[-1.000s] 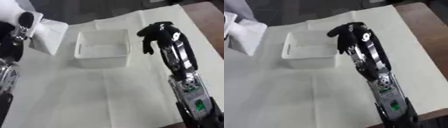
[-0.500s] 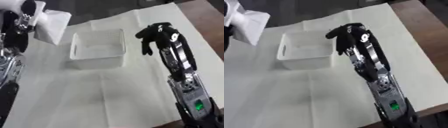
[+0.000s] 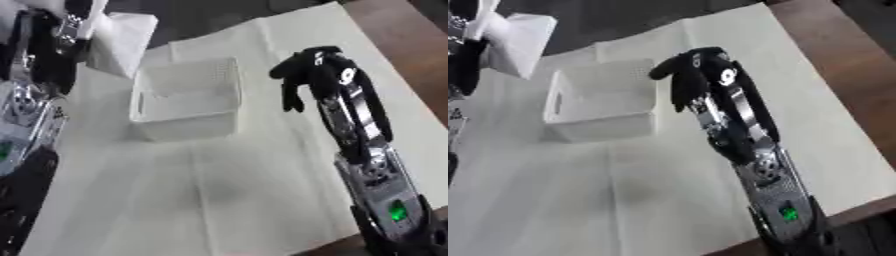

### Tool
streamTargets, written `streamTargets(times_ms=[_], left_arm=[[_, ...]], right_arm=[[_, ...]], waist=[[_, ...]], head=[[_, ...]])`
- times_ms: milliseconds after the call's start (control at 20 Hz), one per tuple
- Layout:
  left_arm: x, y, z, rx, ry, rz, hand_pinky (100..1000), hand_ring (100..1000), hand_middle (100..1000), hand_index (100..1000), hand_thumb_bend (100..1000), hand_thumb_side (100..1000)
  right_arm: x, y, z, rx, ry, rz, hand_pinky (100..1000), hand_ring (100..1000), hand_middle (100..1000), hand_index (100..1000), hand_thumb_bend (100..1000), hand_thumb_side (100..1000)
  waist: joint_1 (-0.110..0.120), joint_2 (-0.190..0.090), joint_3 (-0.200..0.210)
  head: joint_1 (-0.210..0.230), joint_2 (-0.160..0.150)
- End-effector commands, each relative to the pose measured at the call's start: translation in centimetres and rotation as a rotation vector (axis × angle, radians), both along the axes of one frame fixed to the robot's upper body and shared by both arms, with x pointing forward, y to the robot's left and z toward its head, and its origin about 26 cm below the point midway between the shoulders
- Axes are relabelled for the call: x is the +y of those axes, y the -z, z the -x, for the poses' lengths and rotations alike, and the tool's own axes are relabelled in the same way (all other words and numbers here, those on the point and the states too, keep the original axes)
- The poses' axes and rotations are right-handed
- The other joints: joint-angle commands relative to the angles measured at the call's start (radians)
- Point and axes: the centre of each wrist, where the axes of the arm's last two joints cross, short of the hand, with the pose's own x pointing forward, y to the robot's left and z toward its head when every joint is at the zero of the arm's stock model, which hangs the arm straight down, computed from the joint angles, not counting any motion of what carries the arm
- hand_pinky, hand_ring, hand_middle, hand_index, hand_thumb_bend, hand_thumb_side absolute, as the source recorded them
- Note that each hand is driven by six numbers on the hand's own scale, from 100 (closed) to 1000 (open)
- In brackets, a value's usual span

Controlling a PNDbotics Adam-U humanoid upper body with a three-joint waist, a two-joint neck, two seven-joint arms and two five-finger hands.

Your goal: Pick up objects on the table and place them in the box.

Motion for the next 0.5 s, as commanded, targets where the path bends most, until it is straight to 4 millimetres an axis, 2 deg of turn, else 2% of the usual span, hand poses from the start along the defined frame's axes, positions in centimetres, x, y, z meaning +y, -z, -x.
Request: streamTargets(times_ms=[50,500], left_arm=[[0.1,-0.7,-0.7,-0.022,0.005,-0.043,100,111,100,276,100,437],[0.4,1.4,-2.9,-0.044,0.022,-0.112,100,133,119,294,100,430]], right_arm=[[0.1,-0.6,0.0,-0.022,-0.014,0.003,100,275,325,645,100,888],[0.3,-0.6,0.1,-0.021,-0.027,0.008,100,277,327,644,100,887]], waist=[[-0.001,-0.009,-0.004],[0.004,-0.008,-0.020]], head=[[0.010,-0.007],[0.017,-0.007]])
